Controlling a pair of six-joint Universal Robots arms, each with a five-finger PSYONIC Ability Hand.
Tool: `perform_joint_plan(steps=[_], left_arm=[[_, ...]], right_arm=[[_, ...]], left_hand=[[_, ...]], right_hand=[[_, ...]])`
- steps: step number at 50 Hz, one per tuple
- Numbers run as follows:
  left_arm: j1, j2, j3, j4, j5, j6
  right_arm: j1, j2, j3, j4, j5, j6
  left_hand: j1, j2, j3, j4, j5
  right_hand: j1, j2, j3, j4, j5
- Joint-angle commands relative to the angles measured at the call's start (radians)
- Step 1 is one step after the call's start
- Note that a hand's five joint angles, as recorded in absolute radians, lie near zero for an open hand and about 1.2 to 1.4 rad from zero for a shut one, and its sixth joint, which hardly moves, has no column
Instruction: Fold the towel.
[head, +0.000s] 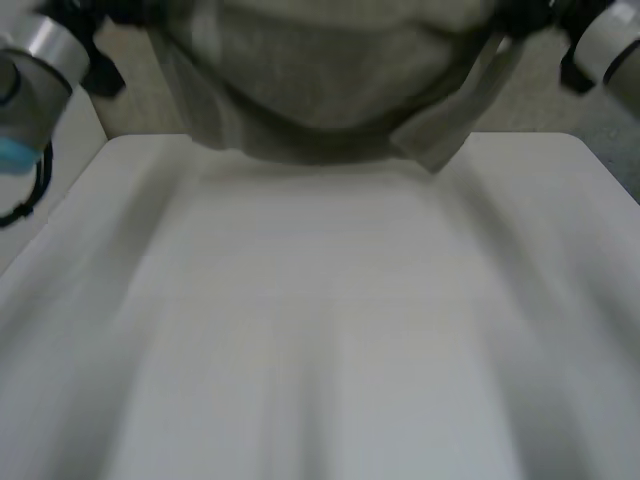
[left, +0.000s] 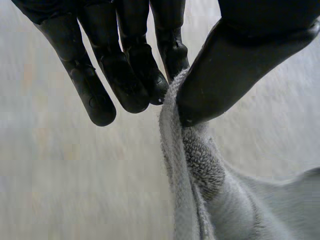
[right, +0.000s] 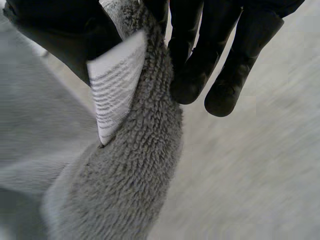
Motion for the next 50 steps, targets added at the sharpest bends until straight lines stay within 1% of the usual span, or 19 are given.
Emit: perform_joint_plan(steps=[1, 2, 4, 6, 8, 13, 20, 27, 28, 29, 31, 32, 34, 35, 37, 38, 39, 43, 50], left_arm=[[0.063, 0.062, -0.405, 0.038, 0.087, 0.1], [0.063, 0.062, -0.406, 0.038, 0.087, 0.101], [0.075, 0.072, -0.473, 0.058, 0.095, 0.157], [0.111, 0.105, -0.591, 0.07, 0.108, 0.266], [0.127, 0.122, -0.637, 0.07, 0.121, 0.307], [0.154, 0.176, -0.728, 0.072, 0.161, 0.355], [0.192, 0.301, -0.844, 0.072, 0.171, 0.352], [0.18, 0.361, -0.978, 0.078, 0.175, 0.366], [0.177, 0.374, -1.013, 0.081, 0.175, 0.367], [0.177, 0.374, -1.013, 0.081, 0.175, 0.368], [0.169, 0.398, -1.064, 0.084, 0.17, 0.372], [0.169, 0.398, -1.064, 0.084, 0.17, 0.372], [0.166, 0.412, -1.091, 0.089, 0.168, 0.374], [0.166, 0.412, -1.091, 0.089, 0.168, 0.374], [0.171, 0.418, -1.104, 0.093, 0.168, 0.393], [0.171, 0.418, -1.104, 0.093, 0.168, 0.394], [0.174, 0.423, -1.107, 0.092, 0.17, 0.415], [0.177, 0.447, -1.119, 0.087, 0.17, 0.475], [0.164, 0.555, -1.191, 0.098, 0.171, 0.622]], right_arm=[[-0.011, -0.009, 0.384, 0.121, -0.168, -0.379], [-0.011, -0.009, 0.385, 0.121, -0.168, -0.379], [-0.039, -0.026, 0.535, 0.127, -0.223, -0.546], [-0.065, -0.037, 0.592, 0.13, -0.252, -0.604], [-0.088, -0.049, 0.633, 0.132, -0.272, -0.643], [-0.131, -0.109, 0.695, 0.133, -0.304, -0.608], [-0.183, -0.208, 0.755, 0.126, -0.317, -0.447], [-0.191, -0.259, 0.856, 0.123, -0.314, -0.433], [-0.189, -0.268, 0.883, 0.12, -0.31, -0.433], [-0.189, -0.268, 0.884, 0.12, -0.31, -0.433], [-0.186, -0.29, 0.942, 0.109, -0.306, -0.433], [-0.186, -0.29, 0.942, 0.109, -0.306, -0.433], [-0.189, -0.317, 1.006, 0.08, -0.304, -0.433], [-0.189, -0.317, 1.006, 0.08, -0.304, -0.433], [-0.192, -0.354, 1.072, 0.034, -0.294, -0.433], [-0.192, -0.354, 1.072, 0.034, -0.294, -0.433], [-0.192, -0.377, 1.106, 0.005, -0.28, -0.433], [-0.191, -0.437, 1.18, -0.061, -0.228, -0.433], [-0.177, -0.576, 1.34, -0.216, -0.048, -0.421]], left_hand=[[0.131, 0.05, 0.06, 0.04, 0.106], [0.131, 0.05, 0.06, 0.04, 0.106], [0.131, 0.05, 0.06, 0.04, 0.106], [0.131, 0.05, 0.06, 0.04, 0.106], [0.131, 0.05, 0.06, 0.04, 0.106], [0.131, 0.05, 0.06, 0.04, 0.106], [0.131, 0.05, 0.06, 0.04, 0.106], [0.131, 0.05, 0.06, 0.04, 0.106], [0.091, 0.01, 0.019, -0.001, 0.066], [0.091, 0.01, 0.019, -0.001, 0.066], [-0.26, -0.341, -0.332, -0.352, -0.285], [-0.262, -0.343, -0.333, -0.353, -0.287], [-0.721, -0.802, -0.793, -0.813, -0.746], [-0.722, -0.803, -0.794, -0.814, -0.748], [-0.743, -0.824, -0.815, -0.835, -0.768], [-0.743, -0.824, -0.815, -0.835, -0.768], [-0.763, -0.844, -0.835, -0.855, -0.789], [-0.816, -0.897, -0.888, -0.908, -0.842], [-0.907, -0.988, -0.979, -0.999, -0.932]], right_hand=[[0.063, 0.084, 0.059, 0.06, 0.064], [0.063, 0.084, 0.059, 0.06, 0.064], [0.063, 0.084, 0.059, 0.06, 0.064], [0.063, 0.084, 0.059, 0.06, 0.064], [0.063, 0.084, 0.059, 0.06, 0.064], [0.063, 0.084, 0.059, 0.06, 0.064], [0.063, 0.084, 0.059, 0.06, 0.064], [0.052, 0.073, 0.048, 0.049, 0.053], [-0.119, -0.098, -0.124, -0.123, -0.118], [-0.121, -0.1, -0.125, -0.124, -0.12], [-0.308, -0.287, -0.312, -0.312, -0.307], [-0.309, -0.288, -0.313, -0.312, -0.308], [-0.531, -0.51, -0.535, -0.534, -0.53], [-0.532, -0.511, -0.536, -0.535, -0.531], [-0.985, -0.964, -0.989, -0.988, -0.984], [-0.987, -0.966, -0.991, -0.99, -0.986], [-1.159, -1.138, -1.163, -1.162, -1.158], [-1.159, -1.138, -1.163, -1.162, -1.158], [-1.159, -1.138, -1.163, -1.162, -1.158]])
